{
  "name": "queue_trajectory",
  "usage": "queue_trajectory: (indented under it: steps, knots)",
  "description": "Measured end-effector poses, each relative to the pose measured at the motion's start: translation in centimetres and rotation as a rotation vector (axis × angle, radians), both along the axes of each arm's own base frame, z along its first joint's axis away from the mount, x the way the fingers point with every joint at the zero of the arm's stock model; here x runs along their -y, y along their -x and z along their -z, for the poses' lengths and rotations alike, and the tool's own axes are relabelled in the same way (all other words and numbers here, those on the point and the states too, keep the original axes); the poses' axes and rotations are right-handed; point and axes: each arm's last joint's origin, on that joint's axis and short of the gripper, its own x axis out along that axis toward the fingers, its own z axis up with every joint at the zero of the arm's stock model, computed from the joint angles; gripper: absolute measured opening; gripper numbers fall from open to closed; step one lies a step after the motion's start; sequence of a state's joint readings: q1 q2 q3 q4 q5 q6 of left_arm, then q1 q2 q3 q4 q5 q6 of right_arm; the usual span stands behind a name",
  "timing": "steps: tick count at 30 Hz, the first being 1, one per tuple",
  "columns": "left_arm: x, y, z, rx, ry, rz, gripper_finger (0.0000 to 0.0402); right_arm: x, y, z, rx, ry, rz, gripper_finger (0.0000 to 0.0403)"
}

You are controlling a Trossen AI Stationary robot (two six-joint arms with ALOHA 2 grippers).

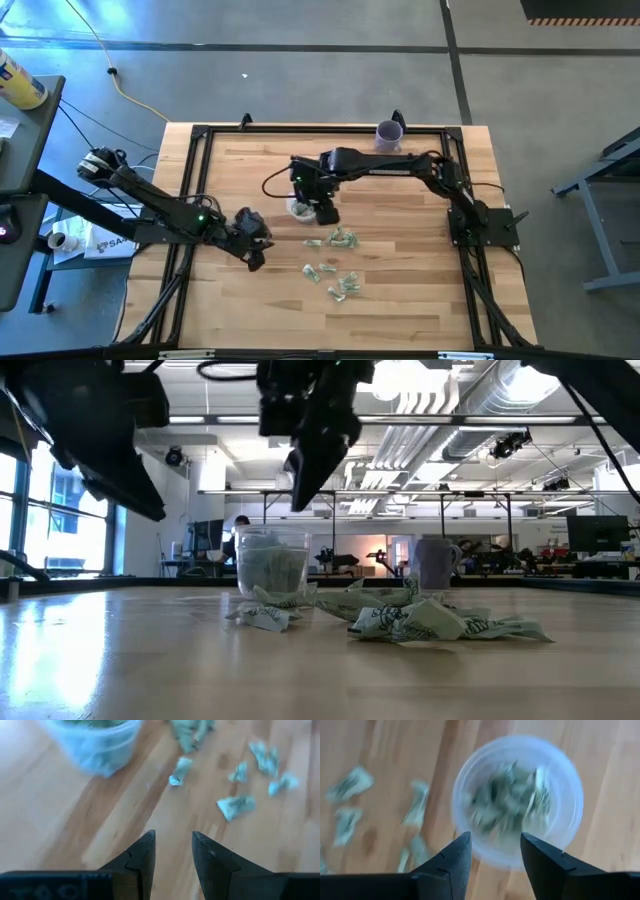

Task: Pick and place Stevia / Truvia into bins
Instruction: Put the white stevia packet into the transparent container

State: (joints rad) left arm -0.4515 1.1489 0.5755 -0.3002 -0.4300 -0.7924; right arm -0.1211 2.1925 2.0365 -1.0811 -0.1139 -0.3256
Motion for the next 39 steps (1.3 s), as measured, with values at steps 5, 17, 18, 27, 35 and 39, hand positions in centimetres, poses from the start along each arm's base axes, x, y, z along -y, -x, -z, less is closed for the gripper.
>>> queue_trajectory:
  steps: [5, 17, 18, 27, 35, 39]
  knots:
    - [-0.5, -1.9, 1.2, -0.042, -0.194, 0.239, 0.0161, -0.1, 3.8, -0.2, -0.092, 0.043, 0.032, 0.0169]
    - [-3.1, -8.8, 2.0, -0.012, -0.197, 0.440, 0.0161, -3.4, 16.7, -0.7, 0.040, 0.138, 0.360, 0.0170]
    - [-3.1, -9.4, 2.0, -0.021, -0.201, 0.460, 0.0161, -3.7, 17.4, -0.5, 0.048, 0.144, 0.378, 0.0170]
    - [-3.3, -14.1, 3.1, -0.132, -0.203, 0.492, 0.0161, -5.2, 20.9, 2.4, 0.043, 0.135, 0.489, 0.0170]
    - [-3.8, -15.0, 4.9, -0.266, -0.245, 0.501, 0.0161, -6.6, 21.3, 3.2, 0.046, 0.146, 0.470, 0.0170]
    - [-3.9, -14.7, 5.1, -0.315, -0.267, 0.501, 0.0147, -6.6, 21.2, 3.0, 0.086, 0.185, 0.479, 0.0170]
